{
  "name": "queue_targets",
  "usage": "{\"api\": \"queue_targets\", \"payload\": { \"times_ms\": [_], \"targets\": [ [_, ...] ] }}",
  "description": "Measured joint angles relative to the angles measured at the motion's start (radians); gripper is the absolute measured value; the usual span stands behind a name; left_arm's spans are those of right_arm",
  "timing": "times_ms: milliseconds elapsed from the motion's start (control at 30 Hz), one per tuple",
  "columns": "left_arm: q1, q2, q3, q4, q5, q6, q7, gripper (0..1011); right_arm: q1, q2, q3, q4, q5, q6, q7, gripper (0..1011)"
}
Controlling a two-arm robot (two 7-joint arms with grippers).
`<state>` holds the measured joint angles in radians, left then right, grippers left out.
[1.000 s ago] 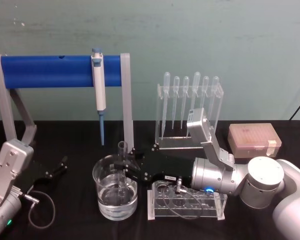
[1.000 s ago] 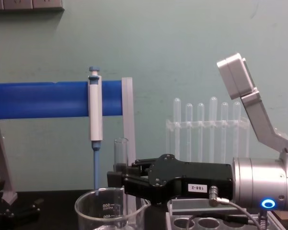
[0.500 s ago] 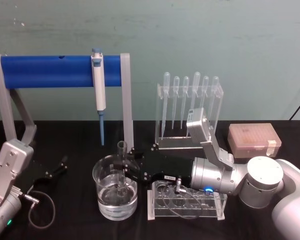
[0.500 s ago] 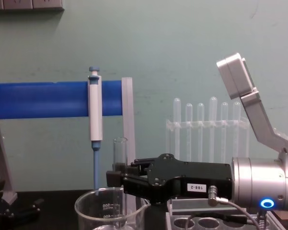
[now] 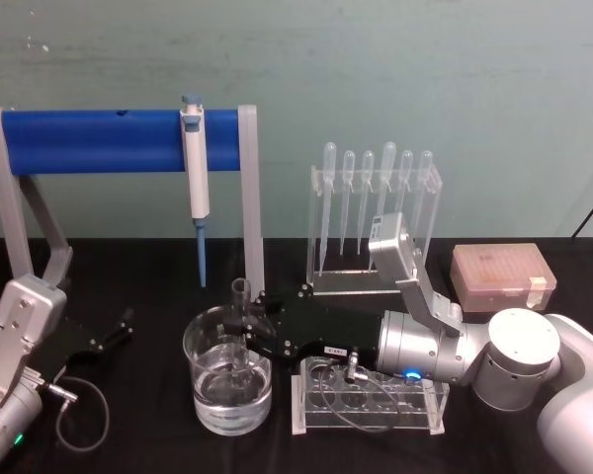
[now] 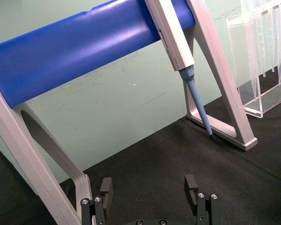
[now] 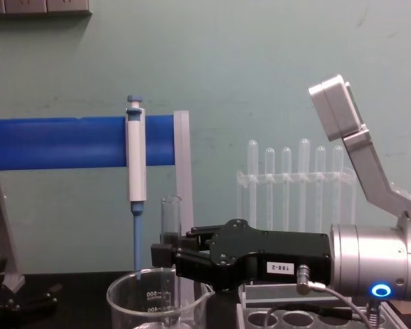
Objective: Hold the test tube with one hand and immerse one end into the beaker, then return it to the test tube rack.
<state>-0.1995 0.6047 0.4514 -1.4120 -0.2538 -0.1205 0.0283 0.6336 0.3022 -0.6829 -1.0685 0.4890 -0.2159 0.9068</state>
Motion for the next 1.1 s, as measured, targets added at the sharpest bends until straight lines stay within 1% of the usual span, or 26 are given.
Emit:
{"api": "queue_targets", "payload": {
  "times_ms": [1100],
  "targets": [
    [0.000, 0.000, 0.000, 0.000, 0.000, 0.000, 0.000, 1000, 0.000, 0.001, 0.000, -0.001, 0.000, 0.002, -0.003, 226]
  ]
}}
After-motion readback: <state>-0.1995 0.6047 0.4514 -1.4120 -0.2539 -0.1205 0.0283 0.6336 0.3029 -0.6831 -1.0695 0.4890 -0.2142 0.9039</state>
